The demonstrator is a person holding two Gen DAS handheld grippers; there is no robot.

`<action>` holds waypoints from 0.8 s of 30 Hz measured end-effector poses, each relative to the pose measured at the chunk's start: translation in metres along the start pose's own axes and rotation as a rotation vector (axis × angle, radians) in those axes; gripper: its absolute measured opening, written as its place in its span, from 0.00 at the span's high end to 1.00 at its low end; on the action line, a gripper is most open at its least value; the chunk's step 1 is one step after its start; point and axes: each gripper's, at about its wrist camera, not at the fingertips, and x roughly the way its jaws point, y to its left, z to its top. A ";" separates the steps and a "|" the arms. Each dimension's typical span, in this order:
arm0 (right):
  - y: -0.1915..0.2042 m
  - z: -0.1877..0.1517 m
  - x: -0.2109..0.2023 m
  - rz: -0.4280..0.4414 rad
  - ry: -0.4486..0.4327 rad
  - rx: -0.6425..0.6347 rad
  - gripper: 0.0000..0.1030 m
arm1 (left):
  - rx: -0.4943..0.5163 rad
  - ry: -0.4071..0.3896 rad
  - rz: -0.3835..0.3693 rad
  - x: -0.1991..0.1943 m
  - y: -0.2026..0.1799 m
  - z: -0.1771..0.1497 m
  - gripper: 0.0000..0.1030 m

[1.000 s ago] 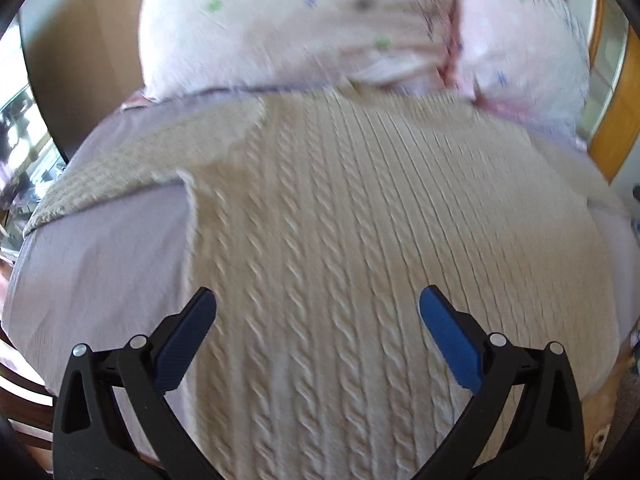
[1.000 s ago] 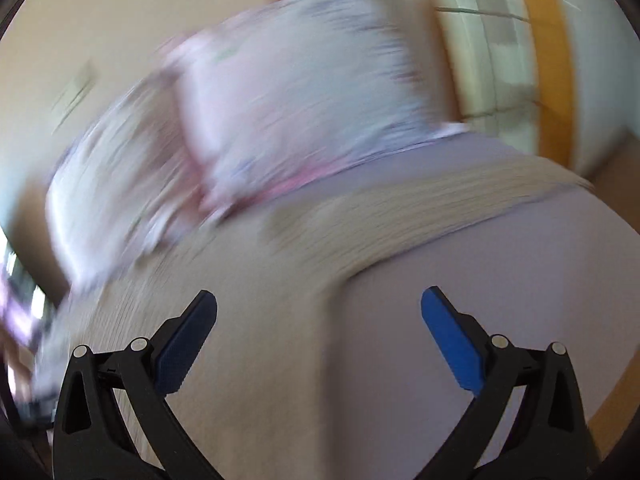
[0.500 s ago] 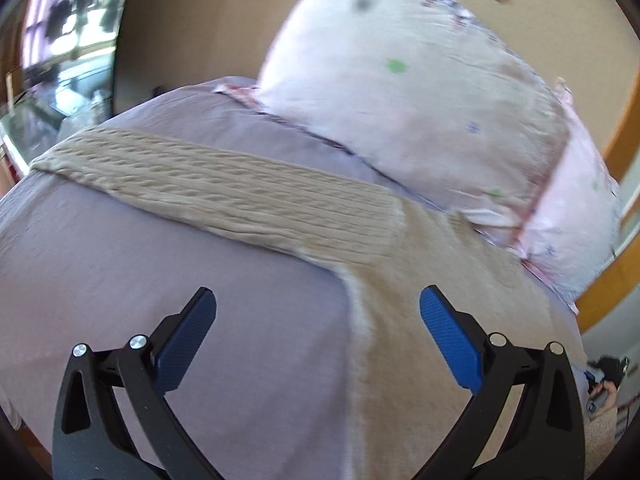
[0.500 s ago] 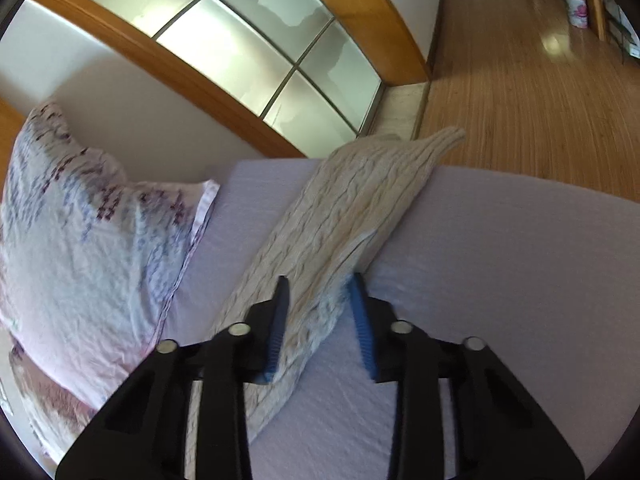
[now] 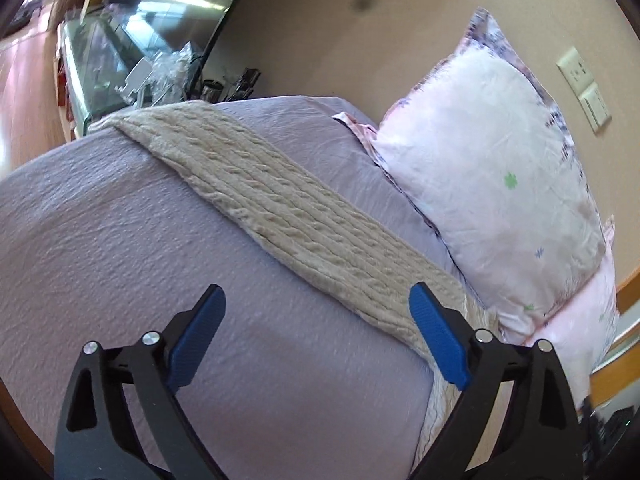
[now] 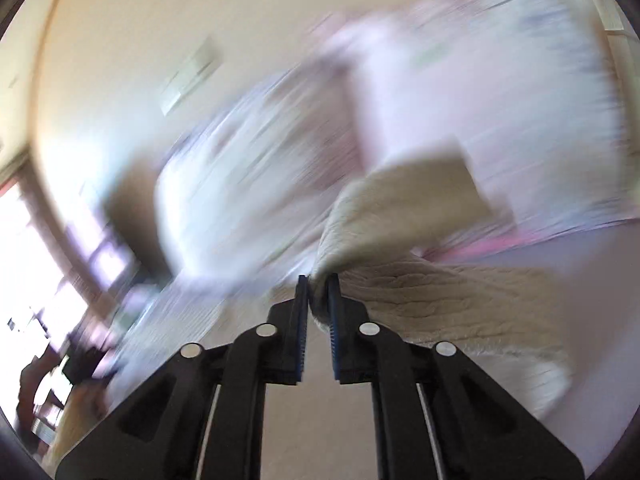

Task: Fold small clothes

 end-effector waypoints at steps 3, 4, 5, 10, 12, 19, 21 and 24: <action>0.022 -0.013 0.008 0.033 0.001 -0.028 0.48 | -0.075 -0.002 -0.011 0.005 0.014 0.010 0.16; 0.021 -0.012 0.004 0.015 -0.029 -0.032 0.31 | -0.085 -0.006 -0.005 0.005 0.017 0.014 0.17; 0.016 -0.012 -0.006 -0.019 -0.068 -0.031 0.26 | -0.097 -0.009 0.000 0.007 0.020 0.019 0.18; -0.033 -0.014 -0.059 -0.130 -0.131 0.053 0.23 | -0.244 -0.028 -0.018 0.015 0.045 0.048 0.27; -0.043 -0.023 -0.067 -0.158 -0.148 0.081 0.23 | -0.324 -0.042 -0.042 0.018 0.059 0.058 0.34; -0.074 -0.046 -0.095 -0.190 -0.190 0.144 0.22 | -0.503 -0.058 -0.038 0.026 0.102 0.075 0.92; -0.080 -0.052 -0.098 -0.197 -0.187 0.149 0.22 | -0.469 -0.065 -0.015 0.024 0.092 0.076 0.93; -0.086 -0.059 -0.105 -0.214 -0.195 0.141 0.22 | -0.251 -0.087 -0.079 0.012 0.024 0.079 0.94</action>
